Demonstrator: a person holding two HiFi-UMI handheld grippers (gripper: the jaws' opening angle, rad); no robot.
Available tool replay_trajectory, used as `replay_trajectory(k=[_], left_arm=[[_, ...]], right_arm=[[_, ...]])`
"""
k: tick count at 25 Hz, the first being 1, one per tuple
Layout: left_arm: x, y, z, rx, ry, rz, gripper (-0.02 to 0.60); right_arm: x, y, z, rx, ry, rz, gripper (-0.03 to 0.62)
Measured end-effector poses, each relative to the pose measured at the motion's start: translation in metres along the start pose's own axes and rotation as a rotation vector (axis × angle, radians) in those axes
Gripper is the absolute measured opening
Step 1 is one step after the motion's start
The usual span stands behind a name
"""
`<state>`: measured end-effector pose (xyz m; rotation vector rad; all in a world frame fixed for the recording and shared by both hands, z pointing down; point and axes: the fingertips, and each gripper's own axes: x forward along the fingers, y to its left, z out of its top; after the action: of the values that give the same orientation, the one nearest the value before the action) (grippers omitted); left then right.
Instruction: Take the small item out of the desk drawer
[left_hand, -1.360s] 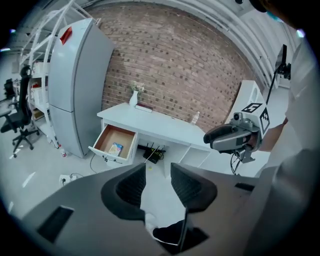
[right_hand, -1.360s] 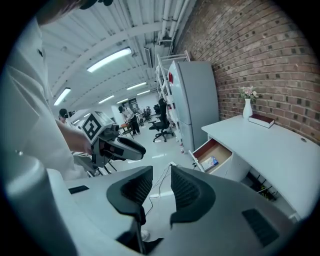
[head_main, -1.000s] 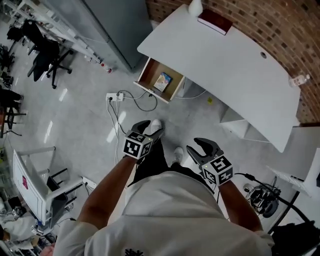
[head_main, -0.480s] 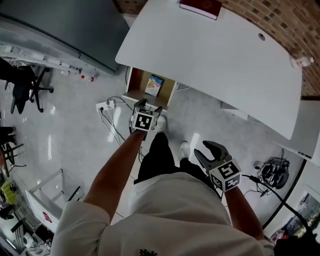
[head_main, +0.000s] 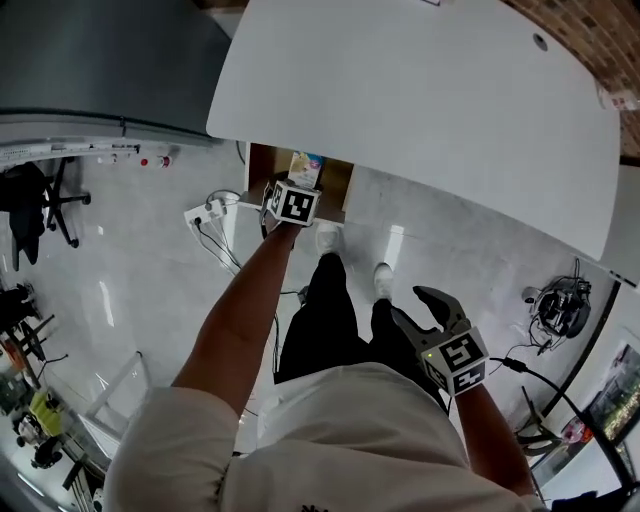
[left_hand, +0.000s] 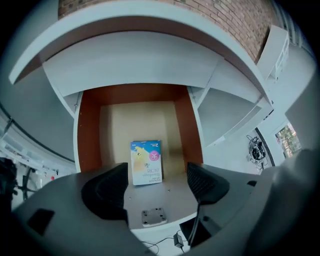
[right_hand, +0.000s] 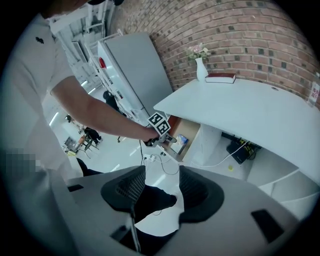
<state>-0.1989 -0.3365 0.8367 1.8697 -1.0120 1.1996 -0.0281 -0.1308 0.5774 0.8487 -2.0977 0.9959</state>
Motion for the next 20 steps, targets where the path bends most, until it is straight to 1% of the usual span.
replay_trajectory(k=[4, 9, 12, 16, 20], left_arm=[[0.029, 0.01, 0.007, 0.069, 0.043, 0.017, 0.353], [0.055, 0.013, 0.008, 0.119, 0.086, 0.027, 0.36], [0.069, 0.02, 0.005, 0.122, 0.109, 0.044, 0.365], [0.085, 0.024, 0.006, 0.113, 0.119, 0.041, 0.367], [0.101, 0.027, 0.012, 0.094, 0.122, 0.044, 0.368]], right_arm=[[0.012, 0.001, -0.012, 0.054, 0.033, 0.006, 0.227], [0.018, 0.0, -0.02, 0.112, 0.033, 0.001, 0.225], [0.022, -0.002, -0.022, 0.117, 0.03, -0.002, 0.225], [0.023, -0.006, -0.028, 0.099, 0.112, 0.012, 0.221], [0.033, -0.01, -0.037, 0.161, 0.076, 0.033, 0.202]])
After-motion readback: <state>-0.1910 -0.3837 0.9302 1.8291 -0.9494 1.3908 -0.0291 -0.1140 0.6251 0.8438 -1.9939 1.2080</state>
